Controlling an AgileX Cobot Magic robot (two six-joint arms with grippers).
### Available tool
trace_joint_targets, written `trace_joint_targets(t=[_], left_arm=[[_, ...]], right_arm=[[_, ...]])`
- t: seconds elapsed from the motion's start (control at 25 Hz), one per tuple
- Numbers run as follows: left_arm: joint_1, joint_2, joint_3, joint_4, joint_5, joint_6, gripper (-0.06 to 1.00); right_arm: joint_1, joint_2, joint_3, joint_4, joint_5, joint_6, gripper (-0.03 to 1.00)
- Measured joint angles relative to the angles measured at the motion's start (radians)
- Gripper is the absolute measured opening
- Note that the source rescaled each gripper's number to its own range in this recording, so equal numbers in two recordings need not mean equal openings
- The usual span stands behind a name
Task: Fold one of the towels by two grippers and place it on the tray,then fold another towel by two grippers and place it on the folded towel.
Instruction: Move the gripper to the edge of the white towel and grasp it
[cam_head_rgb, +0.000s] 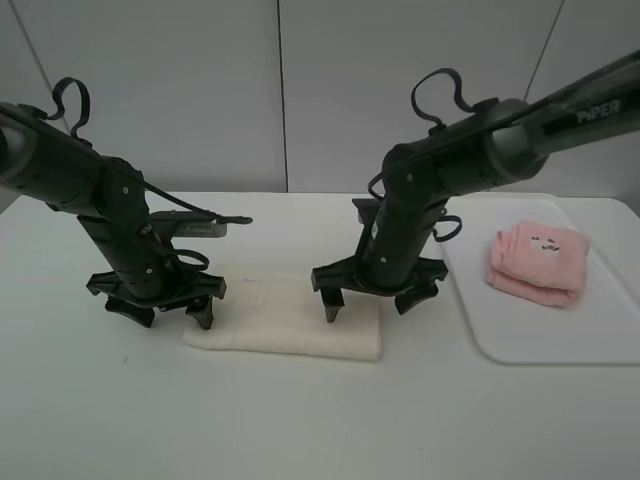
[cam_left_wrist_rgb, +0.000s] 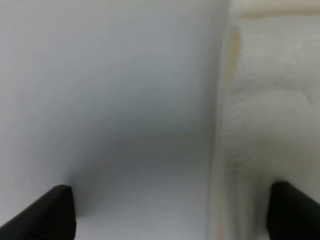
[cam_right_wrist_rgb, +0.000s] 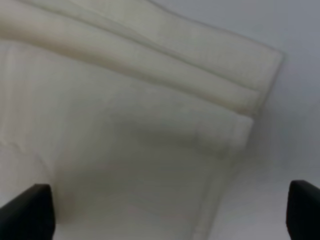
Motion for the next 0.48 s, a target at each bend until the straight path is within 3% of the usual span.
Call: trace_joint_targets(t=[0.48], left_arm=[[0.0, 0.0, 0.0, 0.0, -0.001, 0.0, 0.94]], right_arm=[[0.0, 0.053, 0.0, 0.129, -0.093, 0.01, 0.98]])
